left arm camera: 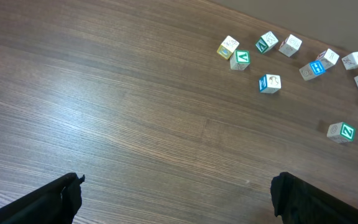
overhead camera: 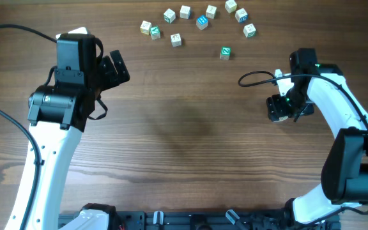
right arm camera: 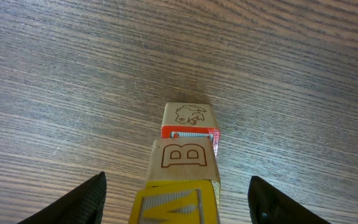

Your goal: Form a tower

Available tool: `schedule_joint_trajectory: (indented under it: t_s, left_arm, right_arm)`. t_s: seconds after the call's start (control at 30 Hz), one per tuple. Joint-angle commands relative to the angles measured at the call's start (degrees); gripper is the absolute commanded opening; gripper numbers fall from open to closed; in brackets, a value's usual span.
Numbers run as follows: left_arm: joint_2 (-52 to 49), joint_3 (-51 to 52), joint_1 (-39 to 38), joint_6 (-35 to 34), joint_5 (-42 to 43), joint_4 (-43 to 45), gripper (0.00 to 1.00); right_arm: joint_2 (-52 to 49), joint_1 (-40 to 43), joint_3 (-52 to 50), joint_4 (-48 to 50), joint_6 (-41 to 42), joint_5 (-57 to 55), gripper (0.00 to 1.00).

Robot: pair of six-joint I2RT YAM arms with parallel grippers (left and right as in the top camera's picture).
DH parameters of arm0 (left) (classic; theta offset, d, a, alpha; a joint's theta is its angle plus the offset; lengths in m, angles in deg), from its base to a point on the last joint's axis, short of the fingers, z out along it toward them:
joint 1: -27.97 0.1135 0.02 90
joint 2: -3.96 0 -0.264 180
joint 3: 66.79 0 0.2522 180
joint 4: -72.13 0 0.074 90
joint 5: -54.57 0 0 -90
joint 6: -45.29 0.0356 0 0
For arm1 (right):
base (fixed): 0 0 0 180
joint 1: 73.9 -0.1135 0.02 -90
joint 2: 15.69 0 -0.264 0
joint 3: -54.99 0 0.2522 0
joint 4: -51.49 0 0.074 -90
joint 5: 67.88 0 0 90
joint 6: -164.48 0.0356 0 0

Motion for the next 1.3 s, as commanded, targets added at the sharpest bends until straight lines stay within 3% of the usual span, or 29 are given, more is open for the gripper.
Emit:
schedule_joint_trajectory:
  t_s: [0.0,0.17,0.27,0.43,0.57,0.77,1.27]
  left_arm:
    - [0.02,0.17,0.31,-0.70,-0.70,0.09,1.00]
    - [0.02,0.17,0.31,-0.70,-0.70,0.09,1.00]
    - [0.02,0.17,0.31,-0.70,-0.70,0.09,1.00]
    - [0.02,0.17,0.31,-0.70,-0.70,0.09,1.00]
    - [0.02,0.17,0.31,-0.70,-0.70,0.09,1.00]
    - [0.02,0.17,0.31,-0.70,-0.70,0.09,1.00]
    - [0.02,0.17,0.31,-0.70,-0.70,0.09,1.00]
  right_arm:
    - [-0.61,-0.07,0.92,0.35,-0.39,-0.52,0.73]
    - [-0.61,-0.07,0.92,0.83,-0.39,-0.52,0.74]
    - [-0.61,-0.07,0.92,1.53,-0.22,-0.35,0.89]
    - [-0.61,-0.07,0.92,2.67,-0.35,-0.35,0.90]
    - [-0.61,-0.07,0.92,3.13,-0.31,-0.35,0.99]
    - [-0.50,-0.07,6.14,1.99,2.56,-0.98,1.00]
    - [-1.66,-0.09,-0.42,5.51,2.99,2.27,1.00]
